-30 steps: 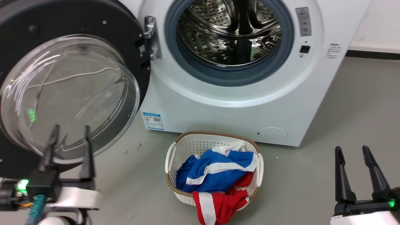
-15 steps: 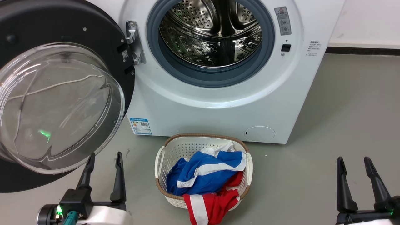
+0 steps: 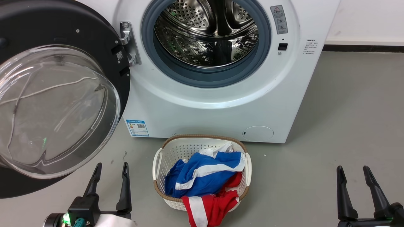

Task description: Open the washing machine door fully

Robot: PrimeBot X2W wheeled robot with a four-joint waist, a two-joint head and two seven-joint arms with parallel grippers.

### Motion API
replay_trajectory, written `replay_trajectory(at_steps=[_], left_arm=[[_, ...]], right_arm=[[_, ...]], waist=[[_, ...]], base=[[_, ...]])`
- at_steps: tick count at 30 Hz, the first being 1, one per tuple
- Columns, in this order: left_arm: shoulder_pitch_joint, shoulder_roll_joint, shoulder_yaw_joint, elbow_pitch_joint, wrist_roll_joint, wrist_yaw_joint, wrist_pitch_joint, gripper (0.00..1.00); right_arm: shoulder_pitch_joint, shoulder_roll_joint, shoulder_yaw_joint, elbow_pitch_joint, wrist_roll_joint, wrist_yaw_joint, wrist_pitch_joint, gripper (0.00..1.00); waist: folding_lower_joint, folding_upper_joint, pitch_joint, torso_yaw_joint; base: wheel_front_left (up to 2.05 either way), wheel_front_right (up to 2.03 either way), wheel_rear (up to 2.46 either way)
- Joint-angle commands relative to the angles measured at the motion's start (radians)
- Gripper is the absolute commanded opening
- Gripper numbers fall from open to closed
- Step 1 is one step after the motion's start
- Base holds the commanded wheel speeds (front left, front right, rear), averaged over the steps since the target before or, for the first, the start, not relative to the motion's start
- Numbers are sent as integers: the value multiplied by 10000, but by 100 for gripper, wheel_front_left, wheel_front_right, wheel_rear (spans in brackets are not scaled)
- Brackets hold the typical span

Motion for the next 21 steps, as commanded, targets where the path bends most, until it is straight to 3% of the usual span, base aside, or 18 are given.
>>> replay_trajectory(at_steps=[1, 5, 6, 12, 21], left_arm=[[70, -7, 24, 13, 49, 22, -25, 100], [95, -39, 57, 43, 192, 113, -26, 100], [17, -31, 34, 37, 173, 70, 1, 0], [187, -108, 20, 629, 14, 53, 114, 0], [-68, -109, 156, 776, -1678, -61, 546, 0]], right_arm=[[91, 15, 1, 6, 79, -2, -18, 100], [108, 15, -3, 50, 102, -2, -20, 100], [4, 0, 2, 50, 52, 0, 0, 0], [-1, 3, 52, 573, 185, 0, 38, 0], [-334, -94, 143, 837, 1875, 0, 351, 0]], waist=[[1, 0, -1, -2], [1, 0, -10, -3], [1, 0, -9, -6], [1, 0, -10, -13], [1, 0, -8, -41]], base=[[0, 0, 0], [0, 0, 0], [0, 0, 0], [0, 0, 0], [0, 0, 0]])
